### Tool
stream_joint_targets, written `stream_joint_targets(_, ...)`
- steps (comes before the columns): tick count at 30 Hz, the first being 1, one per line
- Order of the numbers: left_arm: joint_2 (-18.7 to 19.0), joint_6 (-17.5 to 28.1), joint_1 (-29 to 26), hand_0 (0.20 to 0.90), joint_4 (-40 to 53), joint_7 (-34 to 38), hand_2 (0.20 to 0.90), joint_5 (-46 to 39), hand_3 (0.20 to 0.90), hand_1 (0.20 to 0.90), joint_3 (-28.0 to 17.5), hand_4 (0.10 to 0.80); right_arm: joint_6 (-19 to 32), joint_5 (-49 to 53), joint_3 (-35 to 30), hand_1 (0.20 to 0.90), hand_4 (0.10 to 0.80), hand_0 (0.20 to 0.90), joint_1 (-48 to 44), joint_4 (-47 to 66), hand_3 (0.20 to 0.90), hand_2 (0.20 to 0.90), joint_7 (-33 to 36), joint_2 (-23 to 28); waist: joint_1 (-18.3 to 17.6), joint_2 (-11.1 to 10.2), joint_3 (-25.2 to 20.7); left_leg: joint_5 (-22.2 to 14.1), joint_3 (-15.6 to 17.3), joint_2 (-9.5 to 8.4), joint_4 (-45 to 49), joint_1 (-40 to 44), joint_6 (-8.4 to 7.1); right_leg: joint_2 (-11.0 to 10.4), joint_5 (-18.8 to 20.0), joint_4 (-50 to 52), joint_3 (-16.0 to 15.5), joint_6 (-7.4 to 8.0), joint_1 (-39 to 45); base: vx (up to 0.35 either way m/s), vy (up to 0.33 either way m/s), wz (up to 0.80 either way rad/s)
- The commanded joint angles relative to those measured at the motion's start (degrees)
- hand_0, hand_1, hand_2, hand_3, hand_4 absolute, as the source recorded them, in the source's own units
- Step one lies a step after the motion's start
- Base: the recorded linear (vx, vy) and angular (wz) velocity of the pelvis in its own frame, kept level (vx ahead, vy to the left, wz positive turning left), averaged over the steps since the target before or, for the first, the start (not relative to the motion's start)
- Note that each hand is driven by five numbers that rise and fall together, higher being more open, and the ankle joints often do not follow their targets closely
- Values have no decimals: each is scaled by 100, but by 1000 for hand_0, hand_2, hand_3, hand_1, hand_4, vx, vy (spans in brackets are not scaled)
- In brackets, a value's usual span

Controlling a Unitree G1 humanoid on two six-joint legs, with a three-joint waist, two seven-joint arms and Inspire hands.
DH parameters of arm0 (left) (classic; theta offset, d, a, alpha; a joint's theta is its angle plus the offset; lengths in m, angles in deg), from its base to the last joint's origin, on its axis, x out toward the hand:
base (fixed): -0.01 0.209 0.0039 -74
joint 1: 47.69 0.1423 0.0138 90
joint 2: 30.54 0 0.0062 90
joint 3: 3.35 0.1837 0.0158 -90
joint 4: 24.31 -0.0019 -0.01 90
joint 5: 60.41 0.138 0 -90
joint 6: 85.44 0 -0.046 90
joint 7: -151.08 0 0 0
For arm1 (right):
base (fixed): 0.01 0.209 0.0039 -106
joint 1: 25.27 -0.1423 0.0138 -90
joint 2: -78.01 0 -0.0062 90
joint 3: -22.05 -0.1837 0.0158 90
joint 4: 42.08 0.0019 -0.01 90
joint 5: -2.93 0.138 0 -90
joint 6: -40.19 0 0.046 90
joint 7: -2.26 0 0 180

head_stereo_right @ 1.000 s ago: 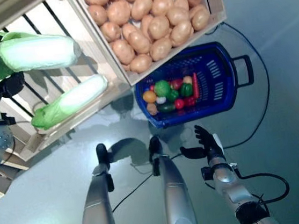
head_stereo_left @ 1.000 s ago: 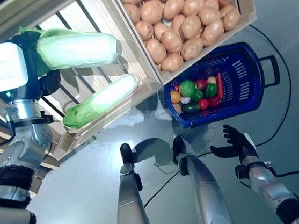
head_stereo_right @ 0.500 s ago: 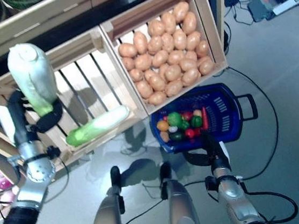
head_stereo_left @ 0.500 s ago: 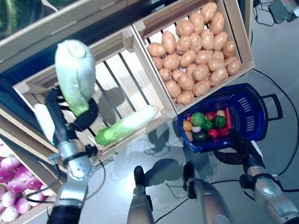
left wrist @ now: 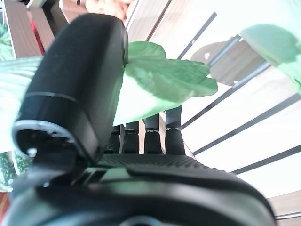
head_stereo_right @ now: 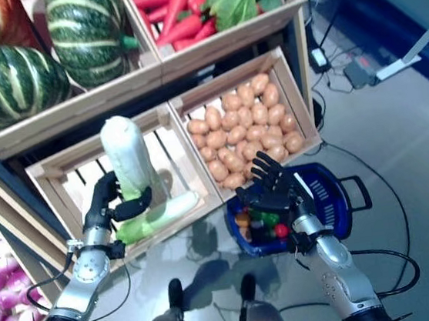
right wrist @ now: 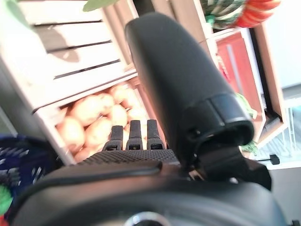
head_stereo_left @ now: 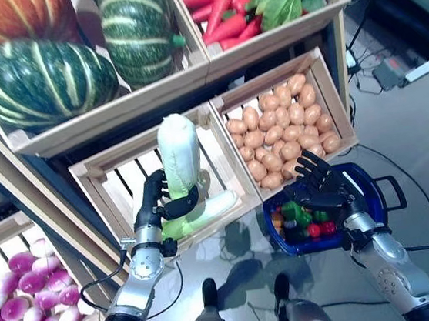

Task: Put vegetables into the basket

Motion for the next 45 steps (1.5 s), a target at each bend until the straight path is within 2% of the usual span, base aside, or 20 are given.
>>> stream_joint_targets(1,95,319,-361,300,-40,-118,300,57,300,300,105,400,-123,679,243,900,800,900,-249,912,900,900,-491,269,41,-318,-671,31,96,-78,-152,-103,-121,-143,211,-273,-90,27,245,0,0,0)
stream_joint_targets(4,87,223,-447,300,-188,-373,300,167,300,300,262,400,-558,1037,412,900,800,900,-563,1023,900,900,-556,289,73,-309,-787,-26,93,-82,-157,-45,-112,-140,206,-273,-96,36,265,7,-4,-1)
stream_joint_targets(12,79,147,-636,300,-469,-946,300,476,300,300,628,400,-1139,1498,742,900,800,900,-1098,1131,900,900,-641,137,113,-276,-966,-147,67,-89,-157,95,-88,-139,193,-273,-139,52,328,0,0,0)
stream_joint_targets(16,112,103,-699,300,-487,-1221,300,644,300,300,805,400,-1137,1522,912,900,800,900,-1265,1156,900,900,-680,4,125,-260,-1036,-199,59,-87,-157,177,-75,-123,154,-273,-145,51,391,25,-29,0)
stream_joint_targets(21,150,-186,-711,300,-421,-1491,300,880,300,300,998,400,-1007,1438,1036,900,800,900,-1392,1189,900,900,-510,-173,152,-212,-1115,-263,39,-88,-157,274,-64,-138,129,-273,-118,80,424,6,-5,0)
stream_joint_targets(25,165,-386,-711,300,-308,-1763,300,862,300,300,1101,400,-814,1229,1078,900,800,900,-1488,1201,900,900,-406,-271,164,-170,-1143,-284,45,-73,-157,301,-67,-143,125,-273,-82,101,413,0,0,0)
stream_joint_targets(33,113,-513,-810,300,-80,-2461,300,618,300,300,1331,400,-639,1556,1257,900,800,900,-1718,1102,900,900,-473,-586,208,-89,-1201,-322,44,-62,-157,357,-59,-163,115,-273,-69,122,433,0,0,0)
stream_joint_targets(36,125,-617,-912,300,-59,-2515,300,503,300,300,1434,400,-398,1539,1281,900,800,900,-1831,918,900,900,-282,-740,231,-63,-1244,-350,32,-68,-157,369,-62,-173,108,-273,-73,144,436,0,0,0)
stream_joint_targets(39,114,-674,-922,300,-29,-2487,300,457,300,300,1442,400,-375,1506,1278,900,800,900,-1855,818,900,900,-179,-828,235,-44,-1259,-359,25,-72,-157,376,-56,-176,105,-273,-64,146,439,0,0,0)
stream_joint_targets(45,88,-700,-862,300,10,-2247,300,246,300,300,1355,400,-748,1283,1404,900,800,900,-1786,653,900,900,-182,-882,249,-25,-1301,-367,3,-71,-157,377,-56,-200,111,-273,-50,162,430,0,0,0)
